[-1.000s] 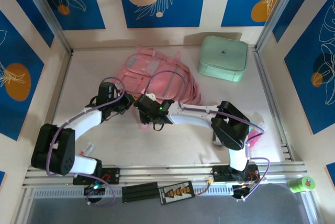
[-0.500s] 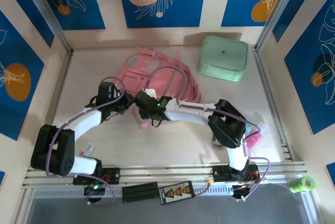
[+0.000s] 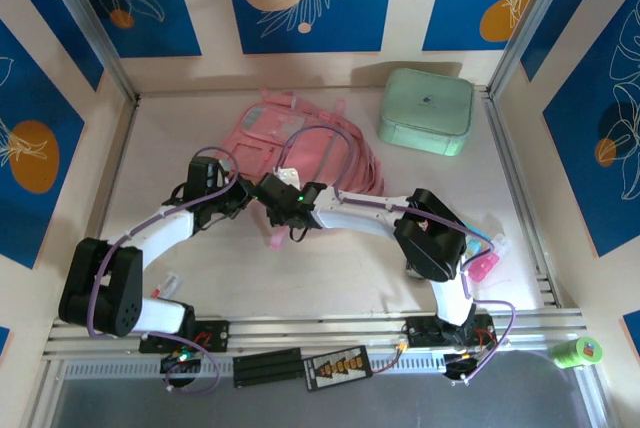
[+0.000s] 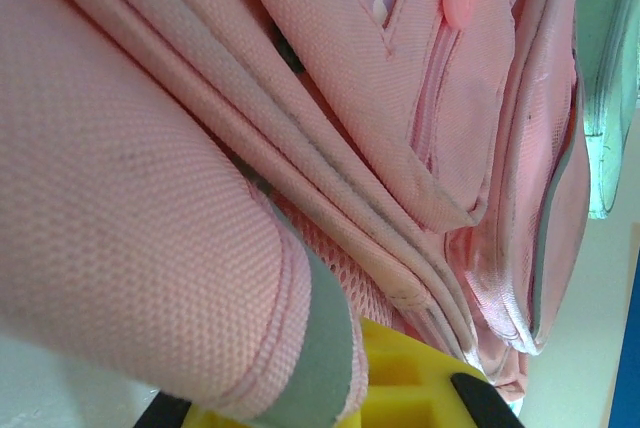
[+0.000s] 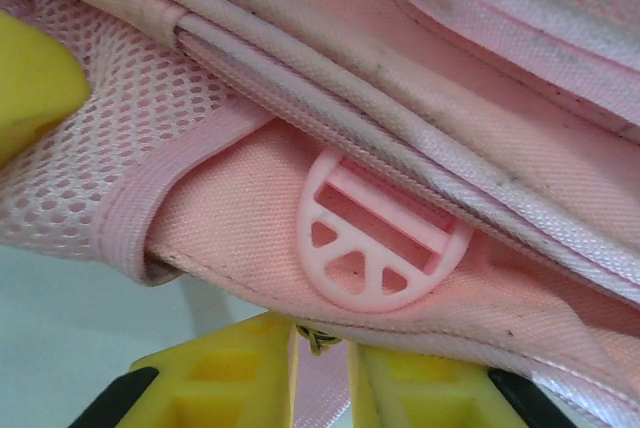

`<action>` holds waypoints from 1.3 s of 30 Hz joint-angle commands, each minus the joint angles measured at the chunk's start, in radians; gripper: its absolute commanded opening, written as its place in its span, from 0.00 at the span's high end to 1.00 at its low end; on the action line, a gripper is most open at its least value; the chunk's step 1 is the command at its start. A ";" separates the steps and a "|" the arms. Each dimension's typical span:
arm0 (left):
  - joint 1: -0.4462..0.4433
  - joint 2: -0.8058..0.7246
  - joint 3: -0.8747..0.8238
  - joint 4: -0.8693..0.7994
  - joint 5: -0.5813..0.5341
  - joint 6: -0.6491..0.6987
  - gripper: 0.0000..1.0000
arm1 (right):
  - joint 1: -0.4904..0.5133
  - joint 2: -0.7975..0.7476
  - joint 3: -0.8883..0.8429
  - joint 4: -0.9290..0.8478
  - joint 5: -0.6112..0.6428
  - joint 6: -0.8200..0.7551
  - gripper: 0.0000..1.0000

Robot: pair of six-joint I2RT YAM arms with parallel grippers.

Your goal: Pack books, pencil case, and school supplies into a backpack

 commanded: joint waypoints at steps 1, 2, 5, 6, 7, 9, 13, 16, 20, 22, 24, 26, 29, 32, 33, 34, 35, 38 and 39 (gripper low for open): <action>-0.023 -0.041 0.035 0.038 0.075 0.018 1.00 | -0.008 0.011 0.022 -0.031 0.057 0.025 0.80; -0.023 -0.041 0.035 0.038 0.073 0.018 1.00 | -0.008 0.006 0.008 -0.031 0.059 0.030 0.81; -0.023 -0.040 0.037 0.036 0.070 0.018 1.00 | -0.008 -0.014 -0.043 -0.018 0.064 0.040 0.85; -0.023 -0.040 0.038 0.034 0.069 0.021 1.00 | -0.008 -0.022 -0.060 -0.016 0.069 0.043 0.87; -0.023 -0.038 0.040 0.032 0.068 0.021 1.00 | -0.008 -0.028 -0.072 -0.016 0.075 0.046 0.88; -0.022 -0.036 0.044 0.030 0.069 0.024 1.00 | -0.010 -0.042 -0.095 -0.015 0.086 0.047 0.91; -0.022 -0.029 0.054 0.023 0.064 0.031 1.00 | -0.010 -0.066 -0.127 -0.016 0.102 0.042 0.93; -0.021 -0.025 0.066 0.009 0.059 0.047 1.00 | -0.011 -0.099 -0.170 -0.040 0.115 0.060 0.93; -0.015 -0.022 0.078 -0.018 0.037 0.072 1.00 | -0.029 -0.182 -0.284 -0.073 0.125 0.109 0.92; -0.010 -0.019 0.079 -0.023 0.031 0.079 1.00 | -0.045 -0.229 -0.344 -0.089 0.129 0.135 0.92; -0.006 -0.016 0.078 -0.022 0.030 0.081 1.00 | -0.069 -0.271 -0.401 -0.105 0.136 0.161 0.92; -0.005 -0.012 0.078 -0.021 0.029 0.081 1.00 | -0.103 -0.304 -0.453 -0.106 0.136 0.175 0.91; -0.004 -0.006 0.079 -0.016 0.032 0.079 1.00 | -0.137 -0.337 -0.493 -0.052 0.111 0.125 0.89; -0.005 -0.006 0.083 -0.017 0.039 0.077 1.00 | -0.140 -0.344 -0.492 0.020 0.084 0.019 0.84; -0.004 -0.007 0.084 -0.017 0.040 0.078 1.00 | -0.140 -0.343 -0.487 0.037 0.077 -0.010 0.83; -0.003 -0.006 0.084 -0.019 0.040 0.077 1.00 | -0.140 -0.341 -0.483 0.056 0.069 -0.039 0.82; -0.004 -0.007 0.084 -0.020 0.041 0.077 1.00 | -0.141 -0.337 -0.477 0.068 0.061 -0.063 0.80; -0.004 -0.006 0.084 -0.022 0.043 0.078 1.00 | -0.143 -0.321 -0.460 0.075 0.056 -0.092 0.78; -0.004 -0.009 0.084 -0.022 0.043 0.078 1.00 | -0.143 -0.317 -0.456 0.075 0.056 -0.099 0.77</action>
